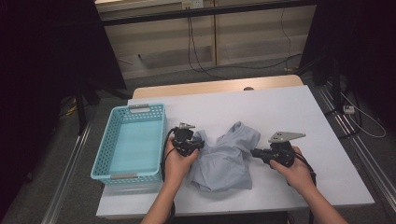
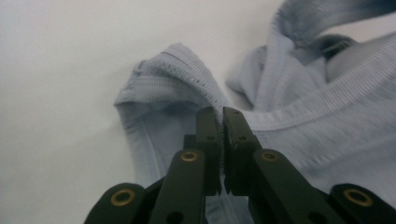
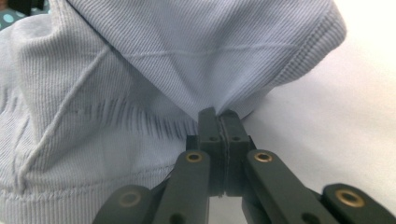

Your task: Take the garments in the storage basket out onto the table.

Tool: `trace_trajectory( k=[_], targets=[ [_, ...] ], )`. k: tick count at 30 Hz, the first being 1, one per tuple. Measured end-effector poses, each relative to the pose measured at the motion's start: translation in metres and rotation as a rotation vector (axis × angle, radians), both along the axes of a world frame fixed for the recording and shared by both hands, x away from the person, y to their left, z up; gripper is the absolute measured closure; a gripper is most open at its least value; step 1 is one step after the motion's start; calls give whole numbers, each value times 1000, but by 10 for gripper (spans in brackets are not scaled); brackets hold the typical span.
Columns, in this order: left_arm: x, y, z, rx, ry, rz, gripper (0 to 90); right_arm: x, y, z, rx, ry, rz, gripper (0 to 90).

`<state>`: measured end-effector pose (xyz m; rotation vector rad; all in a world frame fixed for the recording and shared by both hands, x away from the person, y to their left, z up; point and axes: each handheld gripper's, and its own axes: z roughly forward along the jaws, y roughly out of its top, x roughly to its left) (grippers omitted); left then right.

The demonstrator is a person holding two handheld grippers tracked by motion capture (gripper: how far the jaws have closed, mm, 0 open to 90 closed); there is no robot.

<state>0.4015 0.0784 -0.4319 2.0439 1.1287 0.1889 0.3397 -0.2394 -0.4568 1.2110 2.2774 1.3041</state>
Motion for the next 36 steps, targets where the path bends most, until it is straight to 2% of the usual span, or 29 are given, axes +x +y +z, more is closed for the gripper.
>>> trace_trajectory(
  k=[4,8,11,15,20,25,27,29,31,33,34,35,36],
  targets=[
    [-13,3,-3,8,5,-29,869,0,2,-1,-4,3,-1,900],
    [-22,4,-13,19,21,-40,870,1,3,-2,-5,9,1,900],
    [-22,6,-17,22,28,-43,871,1,4,-3,-6,10,1,900],
    [-23,5,-16,28,37,-49,872,1,4,-6,-37,20,7,897],
    [-21,7,-18,15,46,-42,872,2,0,-4,-22,20,-12,868],
    [-20,6,-18,17,47,-43,872,5,-2,5,-7,3,-35,750],
    [-19,6,-18,16,47,-39,872,8,-2,11,3,-6,-46,637],
    [-19,7,-18,20,43,-39,872,12,-2,18,-1,-16,-53,602],
    [-19,7,-17,15,46,-36,872,17,-1,26,6,-21,-67,494],
    [-18,8,-17,19,44,-35,872,22,0,33,17,-33,-75,448],
    [-18,8,-16,20,45,-35,872,25,0,36,25,-37,-83,392],
    [-18,8,-16,20,45,-35,872,25,0,36,25,-37,-83,392],
    [-17,8,-17,23,47,-39,872,30,3,43,40,-31,-99,336]
  ],
)
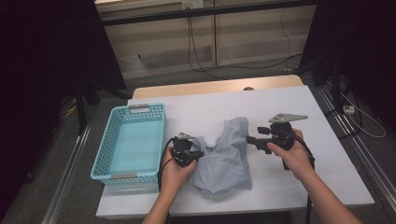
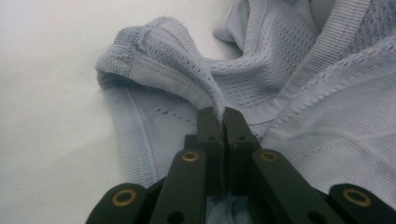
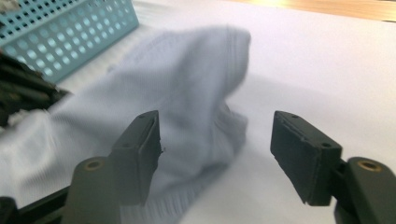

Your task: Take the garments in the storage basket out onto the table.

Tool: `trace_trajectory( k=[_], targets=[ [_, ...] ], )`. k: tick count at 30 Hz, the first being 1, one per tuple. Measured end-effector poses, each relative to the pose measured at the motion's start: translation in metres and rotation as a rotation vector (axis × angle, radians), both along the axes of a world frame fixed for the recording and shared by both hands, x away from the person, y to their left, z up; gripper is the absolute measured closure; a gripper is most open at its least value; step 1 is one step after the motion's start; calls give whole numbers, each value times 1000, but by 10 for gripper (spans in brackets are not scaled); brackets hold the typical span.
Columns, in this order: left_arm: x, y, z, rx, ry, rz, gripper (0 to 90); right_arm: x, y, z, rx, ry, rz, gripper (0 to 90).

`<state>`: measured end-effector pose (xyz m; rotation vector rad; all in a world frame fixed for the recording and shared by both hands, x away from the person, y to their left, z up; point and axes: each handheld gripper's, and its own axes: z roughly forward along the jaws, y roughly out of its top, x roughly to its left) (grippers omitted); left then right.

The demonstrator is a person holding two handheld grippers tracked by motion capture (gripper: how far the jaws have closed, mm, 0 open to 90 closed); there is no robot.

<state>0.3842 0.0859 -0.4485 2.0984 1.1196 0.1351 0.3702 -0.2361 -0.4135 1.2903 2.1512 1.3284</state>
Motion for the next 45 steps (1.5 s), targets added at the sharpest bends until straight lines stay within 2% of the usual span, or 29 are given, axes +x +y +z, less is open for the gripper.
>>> trace_trajectory(
  k=[3,4,6,8,11,18,23,24,25,26,28,29,30,31,33,36,38,40,42,43,45],
  targets=[
    [0,0,0,-1,0,1,872,5,4,5,-2,5,-3,293],
    [0,1,1,-5,-1,5,872,11,10,10,-20,6,-13,280],
    [1,2,2,-9,-1,5,872,17,13,12,-24,15,-16,253],
    [2,5,4,-9,-8,18,872,22,18,14,-7,29,-22,223],
    [3,8,7,-18,-9,21,872,26,23,18,2,27,-23,218],
    [0,2,11,-3,-20,1,872,45,43,30,-2,39,-37,204],
    [0,2,11,-4,-15,-2,873,52,50,27,-6,52,-35,244],
    [0,2,10,-4,-14,-1,872,55,53,23,-14,67,-28,314],
    [0,2,10,-4,-14,-1,872,55,53,23,-14,67,-28,314],
    [0,3,11,-3,-15,1,872,56,53,20,-19,74,-9,465],
    [1,3,11,-7,-15,0,873,55,50,18,-20,68,8,641],
    [1,3,11,-7,-15,0,872,55,50,18,-20,68,8,641],
    [1,2,11,-13,-19,4,872,53,46,16,-3,81,26,751],
    [1,2,11,-15,-19,2,872,52,45,15,13,90,34,779],
    [1,1,11,-14,-22,1,872,48,40,14,25,100,49,795],
    [1,1,12,-12,-25,-2,872,37,33,12,19,81,63,803],
    [1,2,12,-13,-25,-1,872,26,29,11,35,68,83,808],
    [1,2,12,-15,-21,-2,872,13,24,8,17,51,98,811],
    [1,1,11,-17,-27,2,872,1,20,2,21,60,118,814],
    [1,1,11,-17,-27,2,872,1,20,2,21,60,118,814],
    [1,-2,10,-12,-31,2,871,-14,14,-11,11,77,126,818]
  ],
)
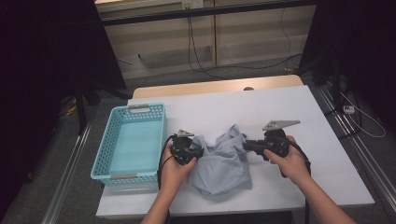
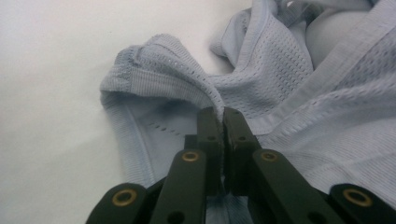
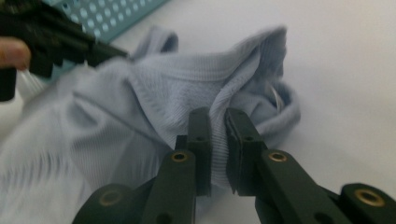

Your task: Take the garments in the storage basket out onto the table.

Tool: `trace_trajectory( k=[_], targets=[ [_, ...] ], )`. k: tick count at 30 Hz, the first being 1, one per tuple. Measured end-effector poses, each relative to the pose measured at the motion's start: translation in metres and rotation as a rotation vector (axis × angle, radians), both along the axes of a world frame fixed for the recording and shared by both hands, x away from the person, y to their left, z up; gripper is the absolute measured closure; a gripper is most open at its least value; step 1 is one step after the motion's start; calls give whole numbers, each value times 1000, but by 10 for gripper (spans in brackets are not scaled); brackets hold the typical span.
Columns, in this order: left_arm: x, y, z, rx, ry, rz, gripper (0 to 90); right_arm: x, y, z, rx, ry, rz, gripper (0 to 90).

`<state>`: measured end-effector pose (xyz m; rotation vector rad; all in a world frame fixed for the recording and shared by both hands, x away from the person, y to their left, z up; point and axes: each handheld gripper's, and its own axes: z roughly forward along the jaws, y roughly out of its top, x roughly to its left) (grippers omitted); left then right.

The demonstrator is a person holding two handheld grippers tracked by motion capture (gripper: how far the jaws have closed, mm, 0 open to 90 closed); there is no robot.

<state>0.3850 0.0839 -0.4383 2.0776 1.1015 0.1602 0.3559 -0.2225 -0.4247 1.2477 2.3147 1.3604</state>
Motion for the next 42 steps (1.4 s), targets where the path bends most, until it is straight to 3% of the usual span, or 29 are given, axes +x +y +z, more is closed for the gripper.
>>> trace_trajectory(
  k=[6,9,18,23,31,40,42],
  targets=[
    [0,-4,1,-6,-7,-6,870,-16,-6,-28,-24,42,11,824],
    [1,-5,1,-14,-4,-6,870,-20,-2,-37,-65,64,29,825],
    [-1,-3,6,-32,-13,-12,870,-28,-17,-30,-87,55,-19,825],
    [-3,-4,9,-45,-19,-27,870,-31,-31,-18,-108,-4,-75,823],
    [-4,-6,10,-43,-18,-38,869,-29,-23,-25,-96,1,-68,792],
    [-4,-6,11,-48,-20,-34,869,-25,-26,-22,-66,-10,-107,635],
    [-4,-5,12,-51,-22,-37,869,-23,-26,-20,-64,-17,-117,531]
  ],
)
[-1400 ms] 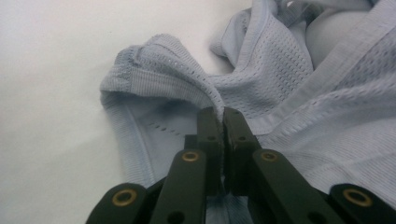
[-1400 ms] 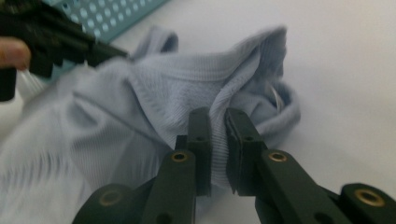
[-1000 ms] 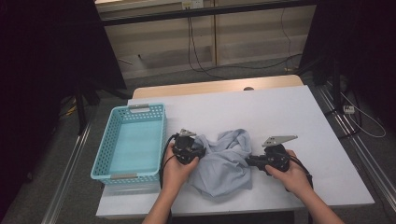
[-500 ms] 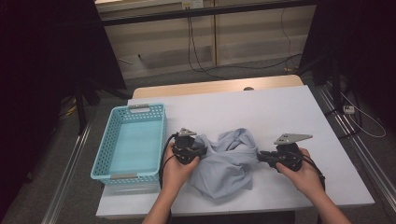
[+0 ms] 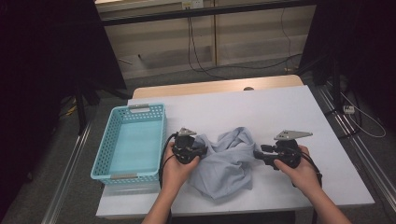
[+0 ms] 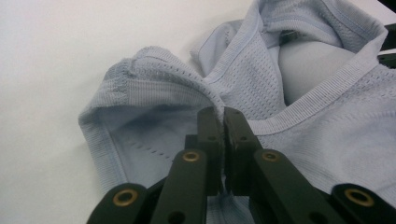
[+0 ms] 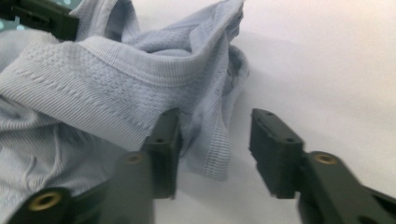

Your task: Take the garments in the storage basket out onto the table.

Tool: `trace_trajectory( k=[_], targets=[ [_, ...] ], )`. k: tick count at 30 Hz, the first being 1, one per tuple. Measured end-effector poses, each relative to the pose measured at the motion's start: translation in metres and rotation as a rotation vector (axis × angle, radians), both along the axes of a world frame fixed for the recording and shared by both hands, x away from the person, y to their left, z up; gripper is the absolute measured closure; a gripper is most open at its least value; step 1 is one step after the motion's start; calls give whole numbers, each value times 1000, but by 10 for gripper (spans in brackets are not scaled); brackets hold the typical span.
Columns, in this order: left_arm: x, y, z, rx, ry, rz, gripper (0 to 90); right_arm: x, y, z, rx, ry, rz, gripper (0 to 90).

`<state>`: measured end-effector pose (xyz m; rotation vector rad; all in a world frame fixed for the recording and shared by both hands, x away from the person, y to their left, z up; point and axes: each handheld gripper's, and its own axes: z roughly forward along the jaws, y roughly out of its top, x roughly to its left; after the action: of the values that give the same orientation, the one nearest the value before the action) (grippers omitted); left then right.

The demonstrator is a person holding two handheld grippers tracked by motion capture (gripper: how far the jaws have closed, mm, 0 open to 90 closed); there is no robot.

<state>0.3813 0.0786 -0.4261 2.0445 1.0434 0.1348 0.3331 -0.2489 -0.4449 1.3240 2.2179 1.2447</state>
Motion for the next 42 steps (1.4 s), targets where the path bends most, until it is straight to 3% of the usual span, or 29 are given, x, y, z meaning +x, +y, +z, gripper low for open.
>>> trace_trajectory(
  k=[6,8,21,31,32,38,42],
  targets=[
    [0,1,0,-1,3,-1,869,3,0,6,3,-8,-16,387],
    [0,1,0,-10,0,3,869,4,-2,9,2,-21,-44,262],
    [-1,2,4,-22,-13,8,869,10,-6,29,10,-56,-64,170],
    [-1,2,4,-19,-10,4,869,18,-4,44,6,-73,-67,151],
    [-1,2,4,-19,-10,5,869,21,-4,47,26,-77,-73,149],
    [-1,2,4,-15,-6,4,869,32,-3,51,16,-87,-95,153],
    [0,2,4,-16,-4,1,869,53,-3,51,-9,-79,-135,165]
  ],
)
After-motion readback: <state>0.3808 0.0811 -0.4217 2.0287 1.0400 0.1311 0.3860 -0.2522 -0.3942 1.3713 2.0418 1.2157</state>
